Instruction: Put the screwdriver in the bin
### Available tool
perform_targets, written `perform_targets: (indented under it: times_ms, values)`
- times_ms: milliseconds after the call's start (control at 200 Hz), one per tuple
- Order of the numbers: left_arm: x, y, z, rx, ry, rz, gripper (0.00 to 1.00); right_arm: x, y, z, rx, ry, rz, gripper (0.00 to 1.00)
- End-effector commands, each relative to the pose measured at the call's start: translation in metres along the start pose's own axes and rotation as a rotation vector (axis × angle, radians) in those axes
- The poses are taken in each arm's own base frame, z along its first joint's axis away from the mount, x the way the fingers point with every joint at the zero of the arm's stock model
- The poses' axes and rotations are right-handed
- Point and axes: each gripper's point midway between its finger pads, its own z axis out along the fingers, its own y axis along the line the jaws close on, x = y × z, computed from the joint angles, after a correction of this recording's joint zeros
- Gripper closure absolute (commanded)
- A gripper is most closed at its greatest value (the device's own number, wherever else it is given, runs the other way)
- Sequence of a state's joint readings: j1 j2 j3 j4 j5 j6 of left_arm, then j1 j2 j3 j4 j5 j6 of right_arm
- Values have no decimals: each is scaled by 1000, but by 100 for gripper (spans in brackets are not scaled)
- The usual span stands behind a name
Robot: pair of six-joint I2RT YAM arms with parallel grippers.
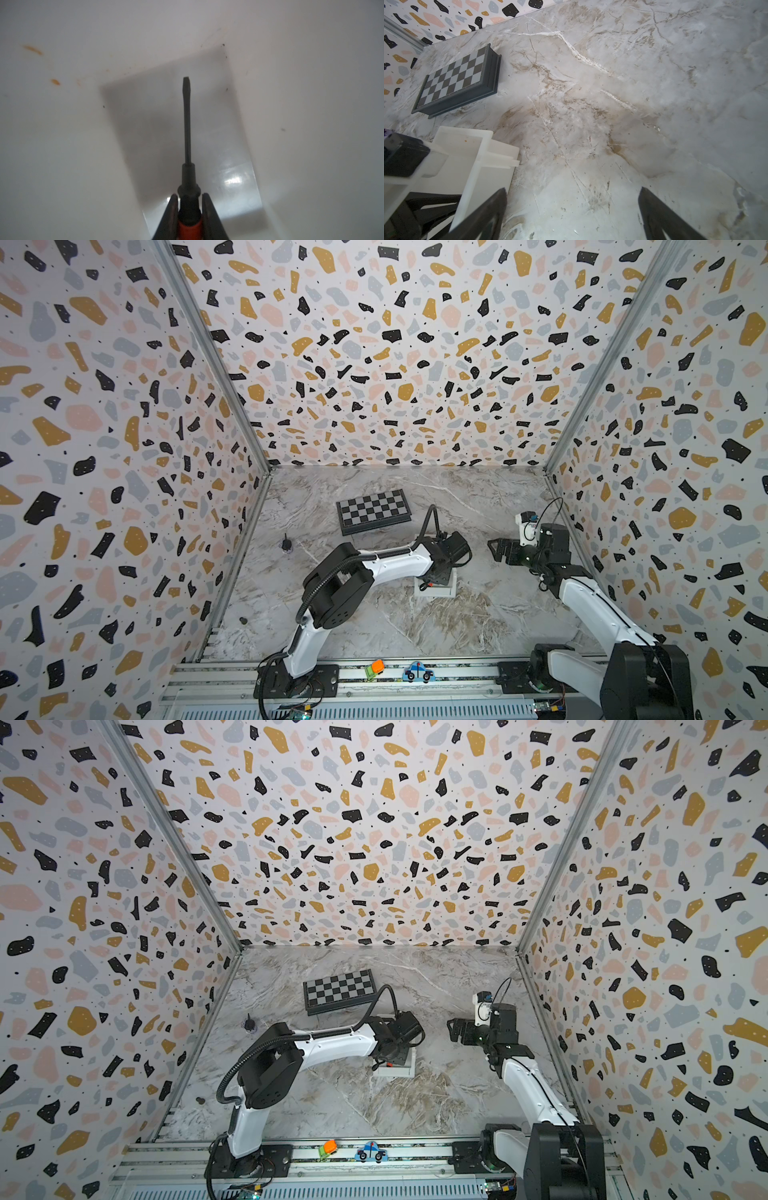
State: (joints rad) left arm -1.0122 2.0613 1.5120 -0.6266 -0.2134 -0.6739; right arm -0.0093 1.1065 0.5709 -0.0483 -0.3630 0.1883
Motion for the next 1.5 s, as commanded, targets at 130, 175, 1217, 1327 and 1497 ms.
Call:
perform_targets:
  times_ms: [130,175,1217,1327,1497]
  values:
    - [-24,-11,-20,22,-76,-21,72,-1,1,-3,-1,-2,-11,1]
    - [-27,-11,-24,26,-87,-25,70,-1,0,-3,-1,2,-10,1]
    - [-116,183,-305,-119,-957,-218,12,-51,9,-23,16,-105,-37,1]
    - [-96,236,-307,-246,-1016,-257,0,-59,8,-25,26,-140,-13,1]
    - [-57,299,-298,-453,-1080,-302,0,-69,14,-28,-5,-208,-22,1]
